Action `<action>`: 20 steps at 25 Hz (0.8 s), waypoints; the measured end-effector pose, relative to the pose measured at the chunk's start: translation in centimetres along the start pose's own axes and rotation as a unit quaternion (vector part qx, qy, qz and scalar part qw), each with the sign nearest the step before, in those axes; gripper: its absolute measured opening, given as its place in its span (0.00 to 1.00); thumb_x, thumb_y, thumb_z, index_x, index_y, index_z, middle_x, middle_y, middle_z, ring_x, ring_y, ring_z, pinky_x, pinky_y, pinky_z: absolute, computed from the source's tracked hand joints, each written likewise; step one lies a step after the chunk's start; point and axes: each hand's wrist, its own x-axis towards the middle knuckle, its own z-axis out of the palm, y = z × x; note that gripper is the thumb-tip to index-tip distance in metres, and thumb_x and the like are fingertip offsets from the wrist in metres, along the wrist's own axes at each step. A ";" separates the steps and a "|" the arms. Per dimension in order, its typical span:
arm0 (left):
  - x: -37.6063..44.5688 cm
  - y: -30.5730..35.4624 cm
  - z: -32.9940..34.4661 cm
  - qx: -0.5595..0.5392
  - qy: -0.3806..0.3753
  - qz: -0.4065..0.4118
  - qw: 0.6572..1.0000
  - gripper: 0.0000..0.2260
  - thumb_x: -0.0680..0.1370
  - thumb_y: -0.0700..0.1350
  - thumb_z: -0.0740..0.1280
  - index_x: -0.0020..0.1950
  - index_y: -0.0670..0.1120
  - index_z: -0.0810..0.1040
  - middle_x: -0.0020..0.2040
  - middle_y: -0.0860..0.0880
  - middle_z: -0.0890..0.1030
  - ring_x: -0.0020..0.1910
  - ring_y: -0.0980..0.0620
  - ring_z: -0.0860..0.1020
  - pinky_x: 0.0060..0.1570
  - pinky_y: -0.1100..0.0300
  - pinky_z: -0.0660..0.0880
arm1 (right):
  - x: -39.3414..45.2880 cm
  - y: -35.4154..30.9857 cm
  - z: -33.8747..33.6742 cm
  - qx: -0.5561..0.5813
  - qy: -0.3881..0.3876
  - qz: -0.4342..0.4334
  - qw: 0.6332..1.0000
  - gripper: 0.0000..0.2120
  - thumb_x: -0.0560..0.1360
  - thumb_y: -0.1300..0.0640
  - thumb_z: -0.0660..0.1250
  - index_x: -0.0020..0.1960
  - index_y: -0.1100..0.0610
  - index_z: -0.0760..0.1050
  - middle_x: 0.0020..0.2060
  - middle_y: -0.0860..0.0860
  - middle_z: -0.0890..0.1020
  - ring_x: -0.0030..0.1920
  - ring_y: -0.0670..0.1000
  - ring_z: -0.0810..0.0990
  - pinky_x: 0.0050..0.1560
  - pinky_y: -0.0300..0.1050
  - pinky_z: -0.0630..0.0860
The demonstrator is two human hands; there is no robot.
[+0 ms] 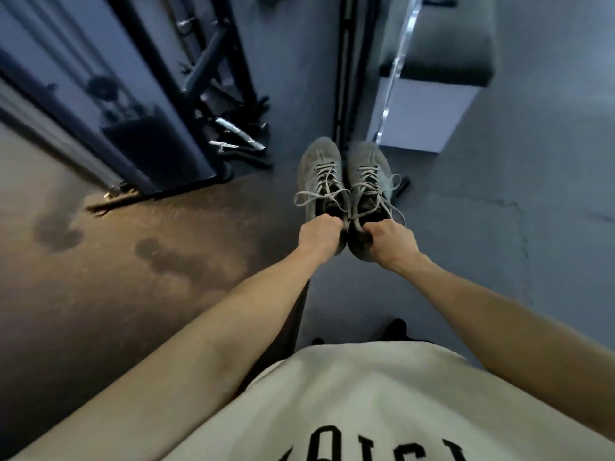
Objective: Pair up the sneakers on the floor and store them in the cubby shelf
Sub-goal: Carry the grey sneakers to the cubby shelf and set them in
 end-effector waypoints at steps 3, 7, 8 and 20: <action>1.8 7.1 -0.1 0.043 -0.007 0.090 0.995 0.11 0.77 0.35 0.62 0.54 0.44 0.81 0.51 0.43 0.81 0.52 0.41 0.80 0.43 0.52 0.74 | -3.4 6.2 -0.8 0.026 0.024 0.086 0.996 0.07 0.73 0.64 0.61 0.46 0.56 0.76 0.47 0.56 0.80 0.49 0.61 0.79 0.39 0.46 0.68; 3.3 16.7 0.8 0.065 -0.009 0.183 0.981 0.09 0.78 0.38 0.62 0.53 0.44 0.80 0.50 0.44 0.80 0.50 0.41 0.80 0.41 0.52 0.72 | -8.3 14.0 -1.8 0.045 0.051 0.170 0.983 0.09 0.72 0.65 0.61 0.49 0.56 0.77 0.46 0.56 0.80 0.49 0.61 0.80 0.41 0.48 0.73; 3.6 19.4 1.2 0.073 -0.008 0.204 0.976 0.08 0.78 0.38 0.62 0.52 0.44 0.80 0.50 0.44 0.80 0.50 0.41 0.80 0.40 0.52 0.72 | -9.7 16.2 -2.0 0.047 0.058 0.189 0.979 0.09 0.73 0.65 0.61 0.49 0.57 0.77 0.46 0.56 0.80 0.49 0.61 0.80 0.42 0.49 0.74; 6.6 50.7 6.3 0.091 -0.008 0.293 0.952 0.08 0.78 0.40 0.64 0.54 0.45 0.81 0.51 0.44 0.81 0.51 0.41 0.80 0.41 0.53 0.72 | -22.1 43.4 -5.3 0.073 0.098 0.280 0.952 0.06 0.74 0.64 0.62 0.48 0.58 0.76 0.47 0.57 0.80 0.50 0.62 0.79 0.41 0.48 0.71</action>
